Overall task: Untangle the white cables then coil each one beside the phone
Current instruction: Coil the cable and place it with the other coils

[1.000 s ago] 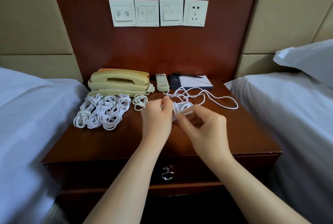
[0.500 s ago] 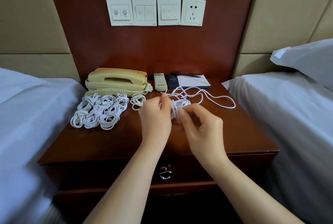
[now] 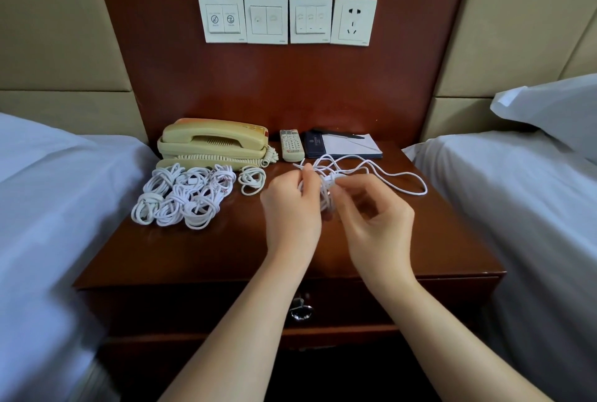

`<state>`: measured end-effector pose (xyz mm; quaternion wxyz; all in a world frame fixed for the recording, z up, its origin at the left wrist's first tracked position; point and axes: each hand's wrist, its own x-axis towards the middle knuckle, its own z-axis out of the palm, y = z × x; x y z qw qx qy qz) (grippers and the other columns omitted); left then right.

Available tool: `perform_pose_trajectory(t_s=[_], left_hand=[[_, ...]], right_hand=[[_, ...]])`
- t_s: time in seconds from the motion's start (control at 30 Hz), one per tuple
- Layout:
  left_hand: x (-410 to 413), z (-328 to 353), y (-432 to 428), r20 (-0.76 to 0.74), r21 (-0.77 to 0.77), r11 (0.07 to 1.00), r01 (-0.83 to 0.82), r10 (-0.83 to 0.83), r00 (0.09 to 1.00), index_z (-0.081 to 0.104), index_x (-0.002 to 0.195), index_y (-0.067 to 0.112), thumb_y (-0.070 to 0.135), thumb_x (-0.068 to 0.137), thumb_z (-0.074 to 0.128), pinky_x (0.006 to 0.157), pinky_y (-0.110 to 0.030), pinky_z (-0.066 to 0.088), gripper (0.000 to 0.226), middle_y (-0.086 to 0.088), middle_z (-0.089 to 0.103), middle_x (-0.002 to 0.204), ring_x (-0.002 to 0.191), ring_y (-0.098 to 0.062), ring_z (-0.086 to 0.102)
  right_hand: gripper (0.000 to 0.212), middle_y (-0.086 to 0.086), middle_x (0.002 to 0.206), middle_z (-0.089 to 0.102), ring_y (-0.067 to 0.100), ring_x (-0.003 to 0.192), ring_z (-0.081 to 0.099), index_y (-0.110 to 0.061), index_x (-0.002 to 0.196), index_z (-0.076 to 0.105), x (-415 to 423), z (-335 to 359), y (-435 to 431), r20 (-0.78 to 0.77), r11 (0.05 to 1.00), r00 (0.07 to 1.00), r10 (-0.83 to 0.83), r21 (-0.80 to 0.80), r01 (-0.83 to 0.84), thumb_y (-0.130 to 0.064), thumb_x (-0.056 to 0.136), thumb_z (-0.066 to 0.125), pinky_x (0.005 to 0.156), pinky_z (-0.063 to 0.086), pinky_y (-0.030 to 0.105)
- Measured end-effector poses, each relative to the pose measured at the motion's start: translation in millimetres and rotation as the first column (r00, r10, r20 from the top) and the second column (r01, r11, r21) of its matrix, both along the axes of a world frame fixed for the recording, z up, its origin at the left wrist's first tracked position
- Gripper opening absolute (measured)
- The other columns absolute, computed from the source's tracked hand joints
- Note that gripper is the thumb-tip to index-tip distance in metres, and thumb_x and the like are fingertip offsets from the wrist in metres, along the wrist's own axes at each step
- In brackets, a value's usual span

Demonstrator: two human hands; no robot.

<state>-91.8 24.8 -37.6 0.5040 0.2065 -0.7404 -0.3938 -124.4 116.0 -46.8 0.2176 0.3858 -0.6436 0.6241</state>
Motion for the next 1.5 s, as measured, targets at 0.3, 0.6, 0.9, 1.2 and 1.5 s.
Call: perform_pose_trajectory(t_s=[0.3,0.6,0.9,1.2,1.5], left_hand=[[-2.8,-7.9,14.0,-0.011,0.047,0.998,0.036,-0.035,0.999,0.029,0.049,0.022,0.023,0.097,0.049,0.044,-0.015,0.027,0.051,0.008,0.028,0.043,0.045,-0.002,0.039],[-10.4,-16.4,11.9,-0.025,0.354,0.931,0.093,-0.090,0.996,0.054,0.052,0.015,0.032,0.096,0.048,0.059,-0.035,0.049,0.048,0.004,0.051,0.044,0.049,-0.017,0.051],[-5.2,-11.4,15.1,0.019,0.238,0.966,0.097,-0.104,0.994,0.042,0.053,0.009,0.033,0.094,0.051,0.050,-0.029,0.028,0.049,0.004,0.034,0.041,0.046,-0.011,0.031],[-3.6,-11.6,6.3,-0.017,0.455,0.867,0.203,-0.220,0.975,0.060,0.067,-0.001,0.047,0.080,0.059,0.075,-0.057,0.052,0.050,-0.014,0.054,0.056,0.064,-0.035,0.054],[-11.6,-7.8,14.6,-0.104,0.622,0.744,0.244,-0.231,0.968,0.070,0.063,0.019,0.039,0.090,0.058,0.086,-0.058,0.051,0.035,-0.023,0.066,0.081,0.087,-0.038,0.065]], right_hand=[[0.010,0.003,0.069,0.058,0.014,0.061,0.049,-0.012,0.075,0.063,-11.4,6.9,1.2,-0.108,0.970,0.981,-0.164,0.161,0.180,-0.006,0.081,0.059,0.057,0.038,0.019],[0.014,0.010,0.090,0.054,0.028,0.066,0.056,-0.004,0.087,0.064,-12.4,6.4,3.7,-0.382,0.865,0.915,-0.127,0.409,0.291,-0.014,0.086,0.053,0.049,0.046,0.034],[0.015,-0.002,0.082,0.044,0.020,0.081,0.045,-0.010,0.080,0.068,-30.6,4.3,3.7,-0.168,0.915,0.982,-0.086,0.378,0.145,-0.018,0.089,0.058,0.067,0.036,0.020],[0.004,-0.010,0.083,0.041,0.015,0.082,0.046,-0.024,0.085,0.069,-38.5,2.1,7.1,0.076,0.930,0.996,0.042,0.362,-0.066,-0.020,0.084,0.069,0.070,0.034,0.019],[0.018,-0.005,0.086,0.048,0.008,0.069,0.047,-0.013,0.099,0.069,-28.9,0.0,13.6,-0.200,0.966,0.977,-0.076,0.227,0.121,-0.012,0.081,0.065,0.062,0.040,0.013]])
